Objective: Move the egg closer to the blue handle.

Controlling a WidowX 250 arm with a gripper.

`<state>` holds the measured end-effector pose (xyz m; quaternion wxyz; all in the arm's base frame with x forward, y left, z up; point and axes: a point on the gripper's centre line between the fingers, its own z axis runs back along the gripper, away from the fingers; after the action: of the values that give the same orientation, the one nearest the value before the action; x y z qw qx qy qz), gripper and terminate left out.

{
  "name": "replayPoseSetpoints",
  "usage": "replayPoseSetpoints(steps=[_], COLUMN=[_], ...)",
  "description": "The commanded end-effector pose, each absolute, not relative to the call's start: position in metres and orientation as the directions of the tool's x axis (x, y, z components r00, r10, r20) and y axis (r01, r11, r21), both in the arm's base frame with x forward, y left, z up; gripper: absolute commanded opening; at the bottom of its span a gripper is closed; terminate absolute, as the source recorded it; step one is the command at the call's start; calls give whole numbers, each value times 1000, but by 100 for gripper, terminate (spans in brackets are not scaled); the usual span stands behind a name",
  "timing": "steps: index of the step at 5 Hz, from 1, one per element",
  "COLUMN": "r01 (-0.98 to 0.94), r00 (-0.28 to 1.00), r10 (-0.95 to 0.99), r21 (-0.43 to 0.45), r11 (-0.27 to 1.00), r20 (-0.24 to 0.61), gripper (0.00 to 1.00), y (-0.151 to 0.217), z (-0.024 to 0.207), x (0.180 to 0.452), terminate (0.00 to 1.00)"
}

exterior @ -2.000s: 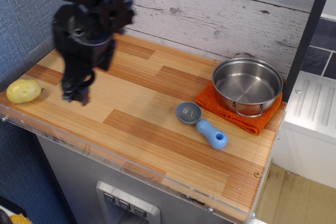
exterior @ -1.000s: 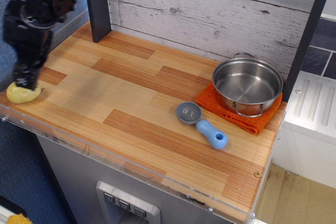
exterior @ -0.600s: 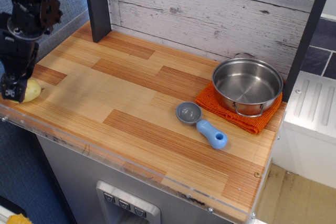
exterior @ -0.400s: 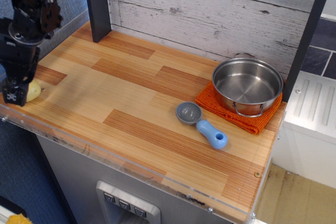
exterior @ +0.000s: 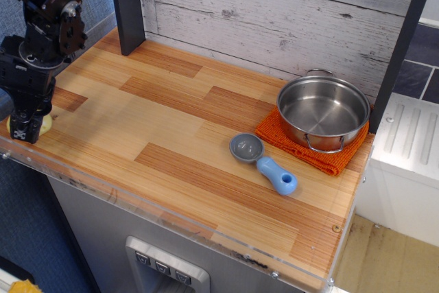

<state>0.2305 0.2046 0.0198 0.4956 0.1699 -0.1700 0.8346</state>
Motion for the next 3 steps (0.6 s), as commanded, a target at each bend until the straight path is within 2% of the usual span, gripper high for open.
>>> replayPoseSetpoints(steps=[1, 3], r01=[-884, -885], r00=[-458, -463], r10=[756, 758], r21=[-147, -190], r11=[-444, -426], r20=[467, 458], gripper=[0, 0], y=[205, 199], z=[33, 51], x=[227, 232], terminate=[0, 0])
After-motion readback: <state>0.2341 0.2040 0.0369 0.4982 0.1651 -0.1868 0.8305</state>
